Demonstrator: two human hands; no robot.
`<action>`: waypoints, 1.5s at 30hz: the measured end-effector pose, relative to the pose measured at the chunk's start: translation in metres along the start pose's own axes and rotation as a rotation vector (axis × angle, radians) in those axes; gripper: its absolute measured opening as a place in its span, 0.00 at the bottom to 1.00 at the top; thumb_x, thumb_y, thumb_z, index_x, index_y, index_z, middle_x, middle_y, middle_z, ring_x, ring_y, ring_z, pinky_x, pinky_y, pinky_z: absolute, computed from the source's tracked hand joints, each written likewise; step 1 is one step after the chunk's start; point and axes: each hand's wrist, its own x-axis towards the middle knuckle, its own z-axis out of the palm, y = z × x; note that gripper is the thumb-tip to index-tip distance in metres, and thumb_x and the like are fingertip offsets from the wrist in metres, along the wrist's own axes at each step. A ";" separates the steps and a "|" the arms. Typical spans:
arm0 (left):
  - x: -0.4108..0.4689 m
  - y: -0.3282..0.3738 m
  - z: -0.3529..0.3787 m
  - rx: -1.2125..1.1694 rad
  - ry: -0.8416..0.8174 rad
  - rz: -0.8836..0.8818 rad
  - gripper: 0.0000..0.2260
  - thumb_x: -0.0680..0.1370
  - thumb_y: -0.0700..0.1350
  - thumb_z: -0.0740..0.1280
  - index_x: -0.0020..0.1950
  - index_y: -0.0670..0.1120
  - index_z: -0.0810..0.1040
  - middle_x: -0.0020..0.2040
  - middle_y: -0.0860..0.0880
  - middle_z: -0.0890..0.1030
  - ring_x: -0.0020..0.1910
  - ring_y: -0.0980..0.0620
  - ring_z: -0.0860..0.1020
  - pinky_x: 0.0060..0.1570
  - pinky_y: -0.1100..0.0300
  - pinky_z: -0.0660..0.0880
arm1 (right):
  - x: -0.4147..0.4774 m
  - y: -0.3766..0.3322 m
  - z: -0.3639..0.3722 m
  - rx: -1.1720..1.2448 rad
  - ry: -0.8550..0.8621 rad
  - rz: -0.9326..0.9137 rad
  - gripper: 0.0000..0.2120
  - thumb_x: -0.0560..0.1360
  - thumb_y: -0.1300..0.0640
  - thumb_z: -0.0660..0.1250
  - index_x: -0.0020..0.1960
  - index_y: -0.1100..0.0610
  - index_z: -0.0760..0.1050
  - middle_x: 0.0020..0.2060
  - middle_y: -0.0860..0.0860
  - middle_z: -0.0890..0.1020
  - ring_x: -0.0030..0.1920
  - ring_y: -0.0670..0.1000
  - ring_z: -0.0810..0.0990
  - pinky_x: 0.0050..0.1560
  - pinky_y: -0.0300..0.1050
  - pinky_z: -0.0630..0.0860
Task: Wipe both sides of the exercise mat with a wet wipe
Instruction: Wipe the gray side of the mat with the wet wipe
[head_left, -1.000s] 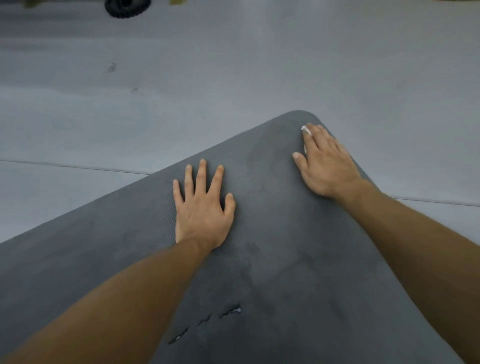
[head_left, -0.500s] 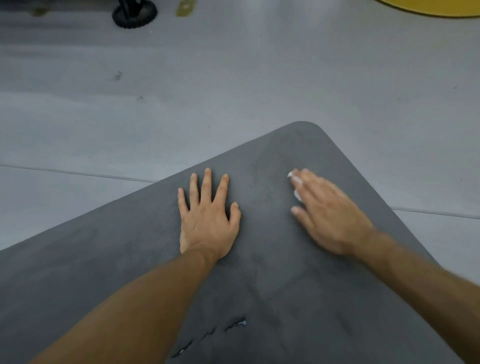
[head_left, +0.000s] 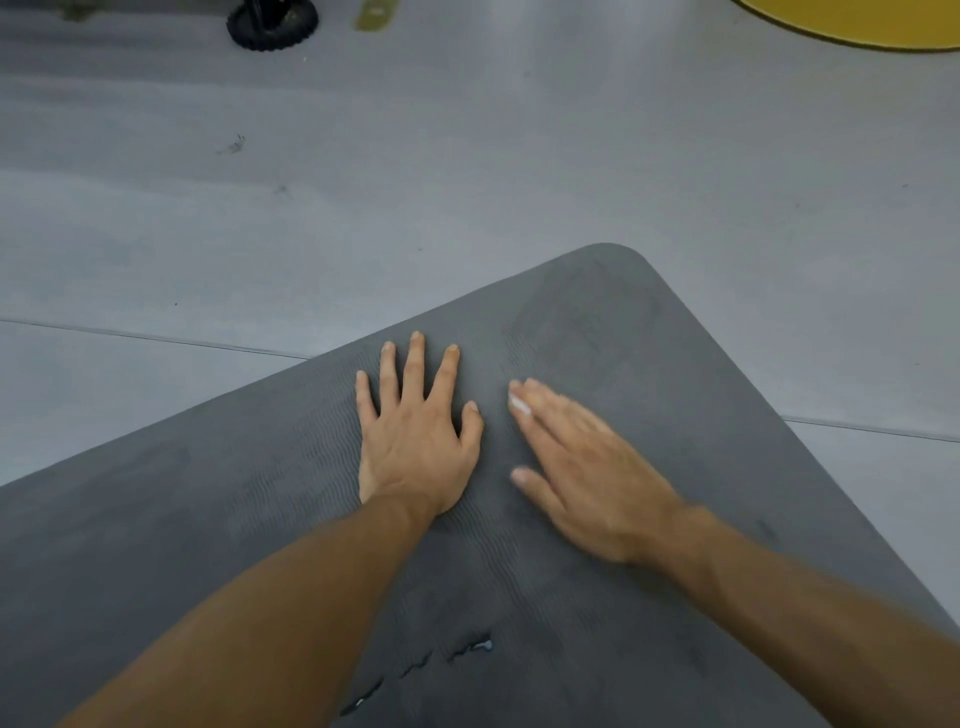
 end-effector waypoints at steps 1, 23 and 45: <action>0.000 0.000 0.000 -0.001 0.000 0.000 0.32 0.80 0.63 0.40 0.85 0.57 0.46 0.85 0.48 0.43 0.83 0.44 0.39 0.80 0.38 0.41 | -0.010 -0.004 0.002 -0.028 -0.022 -0.062 0.34 0.86 0.40 0.45 0.85 0.59 0.50 0.84 0.51 0.49 0.84 0.47 0.43 0.82 0.45 0.43; 0.000 0.000 -0.001 -0.008 0.001 0.004 0.32 0.80 0.63 0.41 0.85 0.56 0.47 0.85 0.48 0.44 0.83 0.44 0.39 0.80 0.38 0.41 | -0.031 -0.020 0.009 -0.016 -0.007 -0.037 0.34 0.86 0.40 0.46 0.84 0.60 0.53 0.84 0.52 0.52 0.84 0.48 0.46 0.81 0.45 0.45; 0.000 -0.001 -0.001 -0.019 0.016 0.007 0.31 0.81 0.62 0.42 0.85 0.57 0.48 0.85 0.48 0.45 0.84 0.43 0.41 0.80 0.38 0.41 | -0.059 -0.023 0.014 -0.010 0.003 -0.020 0.33 0.86 0.40 0.48 0.84 0.59 0.53 0.85 0.51 0.50 0.84 0.48 0.44 0.81 0.45 0.46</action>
